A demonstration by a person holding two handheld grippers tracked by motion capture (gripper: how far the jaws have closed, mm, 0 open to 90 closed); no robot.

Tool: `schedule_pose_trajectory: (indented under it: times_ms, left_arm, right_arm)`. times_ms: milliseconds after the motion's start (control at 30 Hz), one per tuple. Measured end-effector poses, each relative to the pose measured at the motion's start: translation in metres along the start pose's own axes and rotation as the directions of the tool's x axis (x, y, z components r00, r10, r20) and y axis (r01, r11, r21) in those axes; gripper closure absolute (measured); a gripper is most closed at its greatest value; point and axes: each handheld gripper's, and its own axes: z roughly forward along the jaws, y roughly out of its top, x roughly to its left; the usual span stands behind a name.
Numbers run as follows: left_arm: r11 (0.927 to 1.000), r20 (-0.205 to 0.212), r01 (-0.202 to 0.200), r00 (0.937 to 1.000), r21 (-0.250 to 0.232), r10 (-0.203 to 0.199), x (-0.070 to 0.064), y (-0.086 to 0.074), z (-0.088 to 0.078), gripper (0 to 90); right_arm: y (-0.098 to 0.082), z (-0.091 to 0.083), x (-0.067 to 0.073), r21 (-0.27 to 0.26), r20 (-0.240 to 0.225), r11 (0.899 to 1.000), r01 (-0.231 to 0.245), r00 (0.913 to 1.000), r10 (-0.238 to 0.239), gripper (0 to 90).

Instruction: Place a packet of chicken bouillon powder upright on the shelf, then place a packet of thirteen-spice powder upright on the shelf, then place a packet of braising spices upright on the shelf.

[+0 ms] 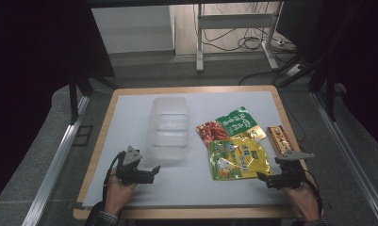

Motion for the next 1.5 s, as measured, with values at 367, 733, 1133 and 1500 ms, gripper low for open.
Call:
schedule_pose_trajectory:
  times_ms: [367,733,1133,1500]
  left_arm:
    - [0.9993,-0.024,-0.038,0.999,0.007,0.038,-0.003,0.0,0.0,0.0]
    - [0.998,-0.031,-0.041,0.9986,0.048,0.043,-0.007,0.002,-0.001,0.0]
    - [0.9971,0.003,-0.055,0.9985,0.053,0.055,-0.012,0.007,-0.011,5.0]
    - [0.9897,0.047,-0.141,0.989,0.021,0.14,-0.025,0.01,-0.021,24.5]
  right_arm:
    - [0.001,0.002,0.003,0.001,0.002,1.0,0.028,0.9996,-0.028,2.0]
    - [0.001,0.0,0.002,-0.011,0.008,1.0,0.016,0.9998,-0.016,2.0]
    - [0.001,-0.001,0.003,-0.01,0.016,1.0,0.026,0.9995,-0.026,2.0]
    - [0.002,-0.002,0.003,-0.017,0.022,0.999,0.027,0.9994,-0.026,2.0]
